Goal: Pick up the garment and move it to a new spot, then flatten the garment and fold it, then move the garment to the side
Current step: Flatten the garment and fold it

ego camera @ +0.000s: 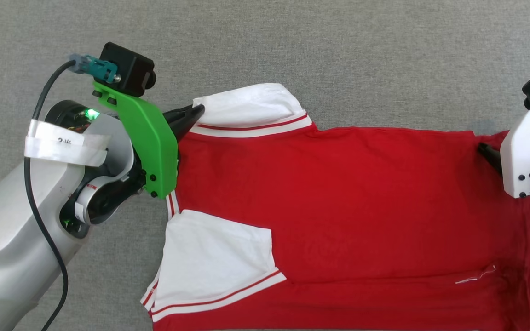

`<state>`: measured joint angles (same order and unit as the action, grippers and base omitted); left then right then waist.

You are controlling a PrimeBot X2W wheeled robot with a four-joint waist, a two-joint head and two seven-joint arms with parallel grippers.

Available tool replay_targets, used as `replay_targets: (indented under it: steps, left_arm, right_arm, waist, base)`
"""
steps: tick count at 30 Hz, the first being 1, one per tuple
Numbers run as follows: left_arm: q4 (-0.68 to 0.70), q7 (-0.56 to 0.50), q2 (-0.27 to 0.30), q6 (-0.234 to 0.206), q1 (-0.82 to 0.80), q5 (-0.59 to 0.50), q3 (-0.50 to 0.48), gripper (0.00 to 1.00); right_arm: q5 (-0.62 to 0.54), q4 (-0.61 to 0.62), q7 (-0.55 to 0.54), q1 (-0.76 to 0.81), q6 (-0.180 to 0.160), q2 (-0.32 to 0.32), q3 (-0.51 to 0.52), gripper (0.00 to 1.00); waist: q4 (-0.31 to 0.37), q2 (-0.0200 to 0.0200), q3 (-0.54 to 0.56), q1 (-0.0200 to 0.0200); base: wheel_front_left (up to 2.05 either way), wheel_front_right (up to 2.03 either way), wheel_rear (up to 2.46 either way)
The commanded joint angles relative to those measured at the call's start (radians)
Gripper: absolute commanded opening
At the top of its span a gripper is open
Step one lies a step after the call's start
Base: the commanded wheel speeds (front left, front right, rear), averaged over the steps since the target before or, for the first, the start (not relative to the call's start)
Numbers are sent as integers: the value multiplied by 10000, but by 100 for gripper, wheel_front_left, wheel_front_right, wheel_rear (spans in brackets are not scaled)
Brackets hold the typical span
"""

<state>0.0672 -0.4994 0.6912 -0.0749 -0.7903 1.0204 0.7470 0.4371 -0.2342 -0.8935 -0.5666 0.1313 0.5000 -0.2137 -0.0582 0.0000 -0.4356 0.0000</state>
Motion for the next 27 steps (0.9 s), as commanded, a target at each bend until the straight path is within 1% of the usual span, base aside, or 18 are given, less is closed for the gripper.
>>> replay_targets:
  steps: [1, 2, 7, 11, 15, 16, 19, 27]
  left_arm:
    - [-93, 119, -14, -2, 117, -131, -7, 0]
    - [-165, 155, -23, 14, 126, -142, -1, 0]
    - [-506, 601, -141, 102, 248, -232, -30, 0]
    - [-815, 928, -189, 148, 437, -291, -23, 0]
    - [-1029, 1258, -230, 194, 708, -213, -74, 0]
    - [-1150, 1404, -210, 217, 932, -167, -64, 0]
    - [-1205, 1576, -216, 189, 1188, -105, -70, 0]
    - [-1155, 2042, -205, 33, 2119, 111, -48, 0]
  right_arm:
    - [133, -353, -50, 213, -6, -239, -276, 14]
    - [188, -416, -16, 237, -6, -230, -295, 0]
    - [262, -597, 638, 251, -6, -208, -119, 0]
    - [307, -749, 1510, 231, -6, -266, 223, 0]
    - [773, -890, 2233, 340, -6, -498, 700, 0]
    - [835, -846, 2683, 503, -6, -437, 799, 0]
    - [850, -764, 3384, 737, -6, -406, 941, 0]
    - [906, -589, 4611, 1741, -6, -601, 1408, 0]
  waist:
    - [-20, 0, -1, 0]
    - [-30, 0, 27, 0]
    - [-26, 0, 318, 0]
    - [18, 0, 713, 0]
    - [68, 0, 1161, 0]
    - [88, 0, 1497, 0]
    - [73, 0, 1880, 0]
    - [-90, 0, 2810, 0]
  base:
    - [0, 0, 0]
    - [0, 0, 0]
    - [0, 0, 0]
    - [0, 0, 0]
    - [0, 0, 0]
    - [0, 0, 0]
    - [0, 0, 0]
    - [0, 0, 0]
